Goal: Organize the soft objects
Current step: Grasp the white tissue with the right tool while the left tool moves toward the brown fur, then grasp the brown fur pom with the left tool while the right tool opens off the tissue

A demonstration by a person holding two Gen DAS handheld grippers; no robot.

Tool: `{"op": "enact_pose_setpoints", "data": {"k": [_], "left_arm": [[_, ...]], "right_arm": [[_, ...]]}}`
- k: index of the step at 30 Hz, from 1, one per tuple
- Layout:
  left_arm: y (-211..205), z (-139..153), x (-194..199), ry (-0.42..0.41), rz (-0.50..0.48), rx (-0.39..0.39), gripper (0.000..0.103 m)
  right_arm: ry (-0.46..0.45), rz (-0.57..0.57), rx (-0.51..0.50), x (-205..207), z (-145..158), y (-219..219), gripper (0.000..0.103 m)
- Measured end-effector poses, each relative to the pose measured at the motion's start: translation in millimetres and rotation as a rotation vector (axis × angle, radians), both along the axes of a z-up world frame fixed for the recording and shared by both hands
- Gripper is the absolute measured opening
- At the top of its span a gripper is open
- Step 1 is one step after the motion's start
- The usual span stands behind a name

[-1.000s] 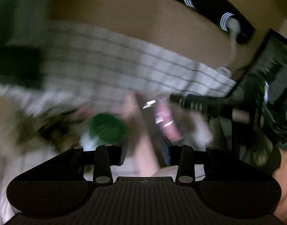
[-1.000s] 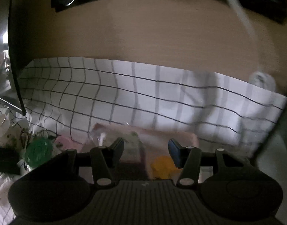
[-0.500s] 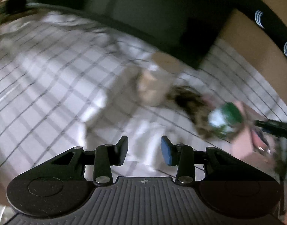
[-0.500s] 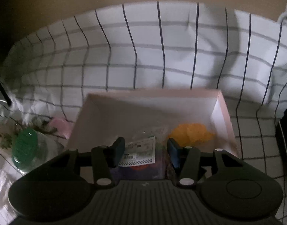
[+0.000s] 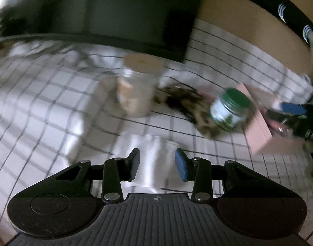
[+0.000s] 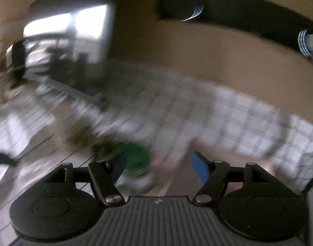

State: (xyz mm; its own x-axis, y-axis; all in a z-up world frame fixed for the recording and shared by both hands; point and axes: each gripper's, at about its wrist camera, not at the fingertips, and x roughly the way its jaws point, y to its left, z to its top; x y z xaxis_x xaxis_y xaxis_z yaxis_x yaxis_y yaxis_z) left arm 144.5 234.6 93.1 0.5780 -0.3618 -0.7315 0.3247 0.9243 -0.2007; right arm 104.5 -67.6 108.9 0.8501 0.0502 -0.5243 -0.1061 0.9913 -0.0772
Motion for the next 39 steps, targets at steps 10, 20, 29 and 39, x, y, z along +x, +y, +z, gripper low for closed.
{"op": "enact_pose_setpoints", "data": {"k": [10,20,29,39], "left_arm": [[63,13,22,0.013,0.211,-0.038,0.042],[108,5,38,0.063,0.259,-0.078,0.042],[36,-10,73,0.077,0.046,-0.124,0.042],[-83,-38,125,0.15,0.098,-0.231,0.042]], "right_arm": [[0.233,0.177,0.174,12,-49,84,0.071],[0.369,0.158,0.213,68,-88,180,0.078],[0.256,0.215,-0.079,37,-80,183,0.009],[0.289,0.018,-0.083,-15,-72,76,0.01]]}}
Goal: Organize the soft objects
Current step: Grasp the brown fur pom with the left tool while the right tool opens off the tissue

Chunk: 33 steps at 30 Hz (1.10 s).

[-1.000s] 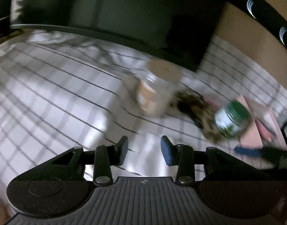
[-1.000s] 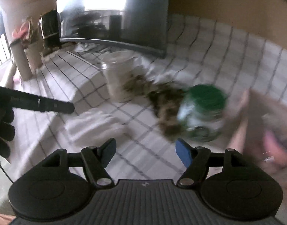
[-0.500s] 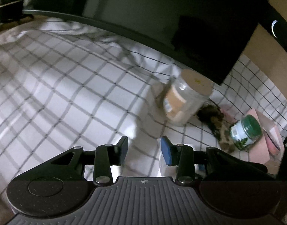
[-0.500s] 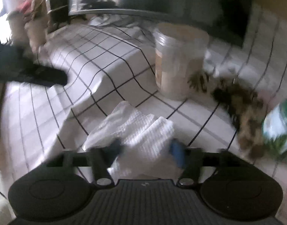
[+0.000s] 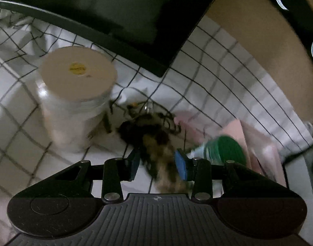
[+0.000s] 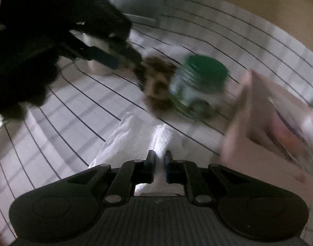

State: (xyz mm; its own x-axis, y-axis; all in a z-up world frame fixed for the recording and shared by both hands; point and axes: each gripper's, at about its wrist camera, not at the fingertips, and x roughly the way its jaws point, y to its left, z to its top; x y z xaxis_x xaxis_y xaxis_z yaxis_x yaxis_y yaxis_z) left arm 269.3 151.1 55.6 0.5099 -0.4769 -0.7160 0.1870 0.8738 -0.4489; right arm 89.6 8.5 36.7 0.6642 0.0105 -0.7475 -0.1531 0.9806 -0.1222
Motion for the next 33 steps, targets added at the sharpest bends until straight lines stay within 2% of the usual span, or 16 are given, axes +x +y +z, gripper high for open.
{"op": "enact_pose_setpoints", "data": {"k": [4,6,8,10,12,14,15,16,17,22,24,27,30,32,33], "left_arm": [[-35,-3,14,-0.058,0.001,0.129,0.042],[-47,-7,19,-0.06,0.005,0.191,0.042],[-53,-11,24,-0.049,0.017,0.221,0.042],[-58,-14,28,-0.041,0.015,0.237,0.04],[-58,-17,30,-0.044,-0.002,0.261,0.04],[-59,-18,29,-0.054,-0.022,0.29,0.033],[-60,-17,27,-0.063,-0.046,0.315,0.029],[-61,-16,23,-0.076,-0.077,0.35,0.023],[-61,-17,22,-0.086,-0.101,0.367,0.021],[-31,-11,-9,-0.105,-0.17,0.376,0.014],[-16,-8,-23,-0.107,-0.187,0.383,0.013],[8,3,-44,-0.125,-0.242,0.329,0.012],[16,2,-55,-0.088,-0.324,0.311,0.013],[18,5,-58,-0.081,-0.313,0.28,0.015],[18,10,-57,-0.082,-0.294,0.24,0.016]], "right_arm": [[0.016,-0.023,0.062,-8,-5,-26,0.012],[0.009,-0.01,0.093,-9,-6,-32,0.016],[-0.001,0.007,0.106,-9,-7,-35,0.02],[-0.01,0.014,0.111,-5,-8,-38,0.029],[-0.024,0.007,0.113,-2,-11,-41,0.047],[-0.036,-0.01,0.118,1,-14,-47,0.06],[-0.042,-0.02,0.124,2,-16,-49,0.065],[-0.047,-0.028,0.132,2,-17,-52,0.066],[-0.055,-0.029,0.138,1,-18,-54,0.067],[-0.068,-0.005,0.139,3,-22,-54,0.075],[-0.067,0.003,0.143,5,-23,-54,0.081],[-0.061,0.01,0.144,6,-24,-51,0.086],[-0.065,0.01,0.146,5,-25,-49,0.09],[-0.084,0.008,0.144,3,-28,-46,0.092],[-0.095,0.003,0.143,1,-29,-45,0.094]]}}
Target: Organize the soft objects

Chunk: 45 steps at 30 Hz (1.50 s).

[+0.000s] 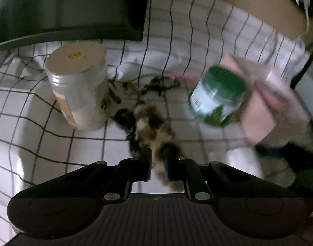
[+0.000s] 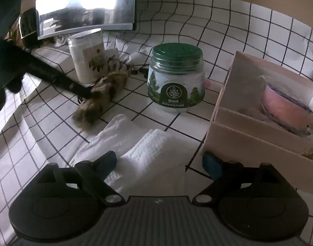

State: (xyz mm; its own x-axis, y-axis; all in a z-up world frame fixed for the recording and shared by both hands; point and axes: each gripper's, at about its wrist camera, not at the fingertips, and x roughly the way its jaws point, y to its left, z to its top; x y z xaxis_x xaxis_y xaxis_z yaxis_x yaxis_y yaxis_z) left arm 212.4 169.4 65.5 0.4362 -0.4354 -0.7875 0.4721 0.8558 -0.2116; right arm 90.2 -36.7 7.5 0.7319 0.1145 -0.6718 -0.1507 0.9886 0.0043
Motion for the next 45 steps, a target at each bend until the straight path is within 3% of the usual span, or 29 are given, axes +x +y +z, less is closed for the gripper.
{"op": "enact_pose_setpoints", "data": {"k": [3,8,13,17,30,32,38,42,45], "left_arm": [[-8,10,15,-0.008,0.078,-0.074,0.017],[-42,4,48,-0.08,0.176,0.048,0.02],[-64,-16,70,-0.039,0.169,0.162,0.021],[-63,-29,73,0.026,0.162,0.172,0.03],[-69,-30,77,-0.016,0.153,0.193,0.032],[-65,-30,70,-0.05,0.138,0.21,0.022],[-54,-25,61,-0.098,0.096,0.154,0.015],[-44,14,49,-0.203,0.071,0.078,0.015],[-29,52,35,-0.297,0.07,0.019,0.015]], "right_arm": [[-0.016,-0.017,-0.001,-2,-2,0,0.095],[-0.016,-0.02,0.0,-1,-3,1,0.096],[-0.018,-0.012,0.006,-1,-3,-1,0.097],[-0.01,0.008,0.007,0,-4,0,0.103],[0.006,0.027,0.008,1,-6,1,0.103],[0.017,0.02,0.004,1,-6,2,0.103],[0.063,0.01,-0.01,-2,-3,4,0.1],[0.09,0.031,-0.035,-12,4,11,0.095],[0.041,-0.006,-0.059,-22,15,13,0.095]]}}
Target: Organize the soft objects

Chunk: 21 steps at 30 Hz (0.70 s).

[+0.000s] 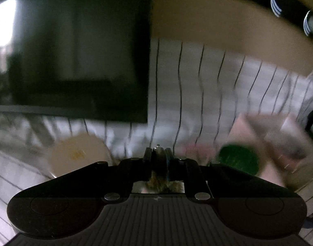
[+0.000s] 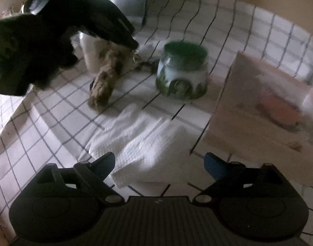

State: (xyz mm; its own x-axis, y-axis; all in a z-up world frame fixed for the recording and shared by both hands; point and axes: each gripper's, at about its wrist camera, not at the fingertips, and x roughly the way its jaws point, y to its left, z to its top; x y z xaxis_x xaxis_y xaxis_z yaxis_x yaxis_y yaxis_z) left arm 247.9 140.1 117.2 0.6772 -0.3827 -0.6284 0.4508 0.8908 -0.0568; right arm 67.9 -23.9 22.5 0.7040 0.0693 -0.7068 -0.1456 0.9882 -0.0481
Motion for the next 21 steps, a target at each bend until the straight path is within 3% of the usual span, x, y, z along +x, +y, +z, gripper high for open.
{"op": "enact_pose_setpoints", "data": {"k": [6,12,17,21], "left_arm": [[38,79,-30,-0.161,-0.008,-0.118,0.015],[71,125,-67,-0.27,-0.041,-0.16,0.015],[90,116,-76,-0.225,-0.033,-0.139,0.015],[106,84,-71,-0.101,-0.024,-0.179,0.015]], "right_arm": [[-0.089,-0.048,0.016,-8,17,6,0.095],[-0.139,-0.067,0.04,-1,30,15,0.095],[-0.082,-0.106,0.109,7,22,24,0.095],[-0.069,-0.158,0.069,14,12,41,0.095]]}}
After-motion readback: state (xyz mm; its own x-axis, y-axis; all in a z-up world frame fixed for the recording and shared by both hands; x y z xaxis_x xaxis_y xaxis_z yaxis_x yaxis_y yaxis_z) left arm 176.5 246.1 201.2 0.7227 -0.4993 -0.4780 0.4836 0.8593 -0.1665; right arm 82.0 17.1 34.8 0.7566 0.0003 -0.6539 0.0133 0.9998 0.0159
